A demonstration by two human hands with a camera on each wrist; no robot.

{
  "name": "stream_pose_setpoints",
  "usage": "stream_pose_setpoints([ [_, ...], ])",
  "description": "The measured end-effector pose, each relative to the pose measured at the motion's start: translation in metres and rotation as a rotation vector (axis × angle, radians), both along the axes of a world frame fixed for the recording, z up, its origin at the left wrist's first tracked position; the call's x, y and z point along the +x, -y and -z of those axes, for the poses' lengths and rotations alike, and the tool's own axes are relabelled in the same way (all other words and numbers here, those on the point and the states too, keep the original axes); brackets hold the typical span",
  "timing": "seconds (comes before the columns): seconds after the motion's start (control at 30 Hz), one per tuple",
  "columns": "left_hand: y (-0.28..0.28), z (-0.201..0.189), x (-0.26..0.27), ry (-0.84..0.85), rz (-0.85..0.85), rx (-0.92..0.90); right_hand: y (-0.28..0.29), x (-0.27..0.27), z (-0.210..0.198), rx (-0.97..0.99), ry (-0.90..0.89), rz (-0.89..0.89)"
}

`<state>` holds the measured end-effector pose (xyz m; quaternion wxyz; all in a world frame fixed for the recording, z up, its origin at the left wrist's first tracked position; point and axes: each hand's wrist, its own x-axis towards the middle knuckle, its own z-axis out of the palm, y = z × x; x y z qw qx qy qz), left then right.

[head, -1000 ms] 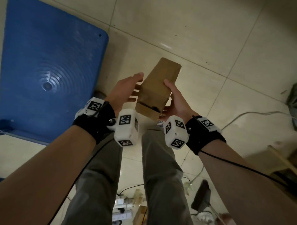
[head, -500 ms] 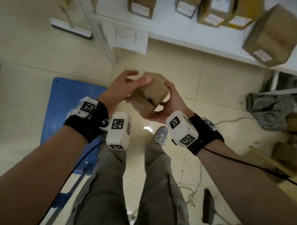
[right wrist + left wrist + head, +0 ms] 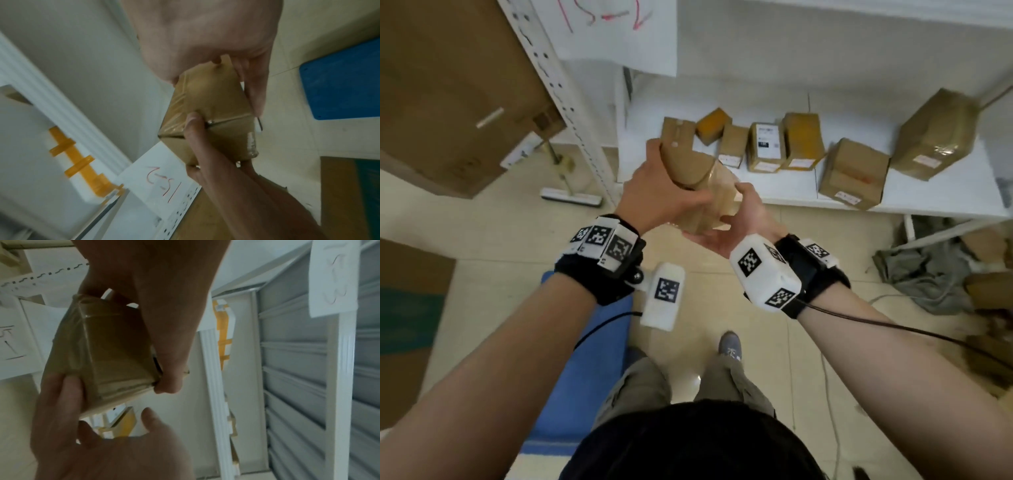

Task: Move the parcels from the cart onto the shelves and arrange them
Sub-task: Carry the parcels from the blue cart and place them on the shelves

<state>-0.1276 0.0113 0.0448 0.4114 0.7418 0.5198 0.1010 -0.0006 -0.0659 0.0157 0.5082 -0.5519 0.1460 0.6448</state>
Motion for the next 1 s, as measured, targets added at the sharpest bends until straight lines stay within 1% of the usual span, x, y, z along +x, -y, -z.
stream_pose_setpoints([
  [0.17,-0.008,-0.042,0.007,0.207,-0.211,-0.074,-0.005,0.008,-0.031,0.074,0.01,0.113],
  [0.27,-0.002,-0.058,0.014,0.374,-0.309,-0.205,-0.003,0.021,-0.044,0.146,-0.03,0.149],
  [0.37,0.008,-0.07,0.025,0.445,-0.39,-0.352,0.007,0.042,-0.061,0.175,-0.09,0.163],
  [0.4,0.011,-0.073,0.028,0.466,-0.409,-0.392,0.012,0.049,-0.065,0.192,-0.087,0.165],
  [0.5,0.018,-0.083,0.041,0.575,-0.427,-0.565,0.02,0.079,-0.075,0.223,0.025,0.159],
  [0.63,0.034,-0.083,0.055,0.733,-0.505,-0.799,0.032,0.109,-0.087,0.332,0.078,0.2],
  [0.73,0.05,-0.076,0.065,0.896,-0.515,-0.879,0.042,0.129,-0.088,0.439,0.068,0.305],
  [0.77,0.054,-0.073,0.068,0.925,-0.529,-0.894,0.046,0.136,-0.089,0.473,0.057,0.327],
  [0.87,0.063,-0.069,0.078,0.954,-0.543,-0.908,0.058,0.153,-0.089,0.581,0.03,0.323],
  [1.0,0.073,-0.063,0.092,0.968,-0.539,-0.985,0.068,0.167,-0.089,0.693,0.054,0.267],
])
